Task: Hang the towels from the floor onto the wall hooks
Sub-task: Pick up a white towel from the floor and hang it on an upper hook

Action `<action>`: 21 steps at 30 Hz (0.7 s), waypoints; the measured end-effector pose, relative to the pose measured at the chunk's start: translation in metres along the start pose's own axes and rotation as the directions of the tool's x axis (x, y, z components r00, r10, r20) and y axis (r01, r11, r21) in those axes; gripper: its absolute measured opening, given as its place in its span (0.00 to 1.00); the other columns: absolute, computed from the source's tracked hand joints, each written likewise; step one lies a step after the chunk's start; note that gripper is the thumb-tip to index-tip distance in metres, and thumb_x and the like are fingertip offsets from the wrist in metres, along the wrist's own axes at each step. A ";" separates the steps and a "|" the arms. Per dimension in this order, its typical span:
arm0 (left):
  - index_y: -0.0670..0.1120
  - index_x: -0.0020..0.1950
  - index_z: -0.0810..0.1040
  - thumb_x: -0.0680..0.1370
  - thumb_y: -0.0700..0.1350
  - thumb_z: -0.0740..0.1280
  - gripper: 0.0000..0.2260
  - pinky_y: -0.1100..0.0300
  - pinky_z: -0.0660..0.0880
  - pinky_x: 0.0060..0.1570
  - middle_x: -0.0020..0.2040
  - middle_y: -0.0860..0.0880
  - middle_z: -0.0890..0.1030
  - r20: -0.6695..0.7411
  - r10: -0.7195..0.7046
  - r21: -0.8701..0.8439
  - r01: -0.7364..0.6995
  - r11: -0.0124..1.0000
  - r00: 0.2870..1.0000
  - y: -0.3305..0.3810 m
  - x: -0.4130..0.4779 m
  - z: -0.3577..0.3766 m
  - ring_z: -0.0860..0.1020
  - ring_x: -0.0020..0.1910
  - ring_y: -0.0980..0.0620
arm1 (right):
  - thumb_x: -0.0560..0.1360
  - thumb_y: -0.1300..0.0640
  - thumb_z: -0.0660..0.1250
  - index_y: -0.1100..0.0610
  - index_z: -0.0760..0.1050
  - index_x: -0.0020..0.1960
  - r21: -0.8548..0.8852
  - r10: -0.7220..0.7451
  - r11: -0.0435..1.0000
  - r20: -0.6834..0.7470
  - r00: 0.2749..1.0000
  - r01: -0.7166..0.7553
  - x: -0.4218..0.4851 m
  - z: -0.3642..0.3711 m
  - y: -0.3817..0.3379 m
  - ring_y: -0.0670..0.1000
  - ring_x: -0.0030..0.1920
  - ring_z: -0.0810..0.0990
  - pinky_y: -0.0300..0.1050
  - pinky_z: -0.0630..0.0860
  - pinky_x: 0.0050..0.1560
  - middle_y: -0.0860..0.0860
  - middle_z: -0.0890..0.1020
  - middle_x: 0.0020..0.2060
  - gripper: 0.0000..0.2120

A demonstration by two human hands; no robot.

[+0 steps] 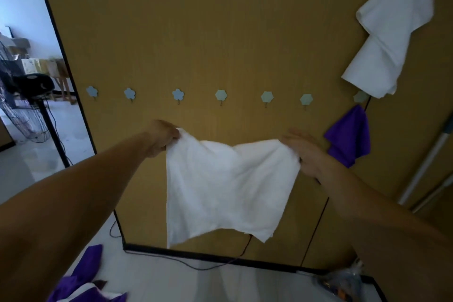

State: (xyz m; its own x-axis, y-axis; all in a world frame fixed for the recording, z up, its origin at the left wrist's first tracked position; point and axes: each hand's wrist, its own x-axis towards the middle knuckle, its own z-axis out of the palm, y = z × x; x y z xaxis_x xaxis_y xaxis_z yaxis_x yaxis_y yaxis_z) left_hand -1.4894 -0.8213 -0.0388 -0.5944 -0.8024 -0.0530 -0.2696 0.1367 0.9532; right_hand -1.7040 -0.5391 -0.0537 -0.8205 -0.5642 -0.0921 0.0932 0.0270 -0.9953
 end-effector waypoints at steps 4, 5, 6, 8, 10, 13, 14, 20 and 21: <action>0.47 0.50 0.78 0.78 0.38 0.62 0.07 0.59 0.76 0.32 0.43 0.45 0.80 -0.060 -0.003 0.070 0.007 0.998 0.998 -0.012 -0.001 -0.005 0.79 0.41 0.44 | 0.75 0.71 0.65 0.50 0.55 0.78 0.201 0.017 0.979 0.135 0.991 -0.044 -0.003 -0.010 0.009 0.56 0.57 0.78 0.51 0.77 0.55 0.56 0.72 0.63 0.38; 0.48 0.50 0.78 0.79 0.40 0.61 0.07 0.58 0.76 0.31 0.44 0.44 0.80 -0.062 -0.008 0.089 0.013 0.996 0.998 -0.014 -0.001 -0.007 0.79 0.43 0.43 | 0.75 0.74 0.62 0.50 0.53 0.78 0.187 0.040 0.980 0.185 0.982 -0.075 -0.007 -0.011 0.012 0.57 0.58 0.77 0.52 0.76 0.56 0.57 0.71 0.65 0.39; 0.48 0.49 0.78 0.79 0.41 0.61 0.06 0.57 0.76 0.32 0.45 0.44 0.80 -0.068 -0.020 0.100 0.026 0.995 0.998 -0.015 0.000 -0.007 0.79 0.44 0.42 | 0.74 0.76 0.60 0.51 0.53 0.78 0.124 0.072 0.987 0.224 0.972 -0.102 -0.011 -0.011 0.014 0.56 0.58 0.78 0.50 0.77 0.55 0.57 0.71 0.66 0.39; 0.46 0.42 0.75 0.79 0.42 0.61 0.08 0.56 0.75 0.35 0.45 0.42 0.78 -0.119 -0.050 0.089 0.061 0.994 0.992 -0.015 0.002 -0.008 0.77 0.42 0.42 | 0.74 0.75 0.62 0.56 0.61 0.75 -0.135 0.148 0.984 0.224 0.963 -0.120 -0.020 -0.009 0.012 0.50 0.52 0.79 0.42 0.78 0.49 0.55 0.75 0.62 0.33; 0.47 0.37 0.72 0.79 0.42 0.60 0.10 0.53 0.72 0.40 0.45 0.41 0.74 -0.192 -0.078 0.026 0.085 0.996 0.978 -0.013 0.005 -0.010 0.74 0.42 0.44 | 0.76 0.70 0.65 0.60 0.68 0.71 -0.283 0.132 0.955 0.138 0.982 -0.089 -0.017 -0.008 0.010 0.50 0.52 0.77 0.41 0.76 0.51 0.56 0.75 0.64 0.24; 0.46 0.48 0.78 0.79 0.45 0.63 0.06 0.51 0.72 0.46 0.48 0.44 0.76 -0.214 -0.095 -0.103 0.074 0.992 0.972 -0.010 0.006 -0.012 0.74 0.47 0.44 | 0.79 0.62 0.65 0.60 0.71 0.69 -0.024 0.024 0.999 0.030 0.999 -0.024 -0.012 -0.005 0.007 0.52 0.56 0.77 0.46 0.74 0.58 0.58 0.76 0.65 0.18; 0.46 0.52 0.79 0.79 0.46 0.65 0.06 0.50 0.74 0.49 0.48 0.45 0.77 -0.203 -0.116 -0.155 0.085 0.984 0.972 -0.010 0.005 -0.013 0.75 0.48 0.43 | 0.80 0.60 0.63 0.60 0.70 0.69 0.116 0.033 0.993 0.043 0.999 -0.038 -0.012 -0.003 0.008 0.54 0.59 0.77 0.47 0.73 0.61 0.58 0.76 0.65 0.18; 0.43 0.48 0.78 0.77 0.40 0.65 0.03 0.50 0.74 0.49 0.48 0.47 0.77 -0.052 -0.148 -0.312 0.125 0.942 0.988 -0.011 -0.009 -0.016 0.77 0.46 0.46 | 0.75 0.74 0.61 0.49 0.50 0.79 0.060 0.205 0.963 0.468 0.860 -0.262 -0.016 0.004 0.031 0.62 0.68 0.71 0.57 0.75 0.60 0.59 0.63 0.74 0.40; 0.42 0.50 0.78 0.77 0.40 0.65 0.04 0.49 0.74 0.49 0.48 0.46 0.77 -0.062 -0.139 -0.319 0.112 0.941 0.988 -0.010 -0.011 -0.017 0.76 0.47 0.45 | 0.74 0.76 0.61 0.46 0.51 0.78 0.025 0.211 0.967 0.484 0.849 -0.255 -0.014 0.003 0.030 0.60 0.68 0.71 0.52 0.76 0.58 0.57 0.62 0.74 0.43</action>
State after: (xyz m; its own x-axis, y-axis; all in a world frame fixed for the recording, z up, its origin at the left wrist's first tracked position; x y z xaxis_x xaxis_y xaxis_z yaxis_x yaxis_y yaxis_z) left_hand -1.4675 -0.8236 -0.0428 -0.5031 -0.8481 -0.1662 -0.0790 -0.1464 0.9861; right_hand -1.6882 -0.5331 -0.0824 -0.4046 -0.8725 -0.2740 0.3133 0.1492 -0.9379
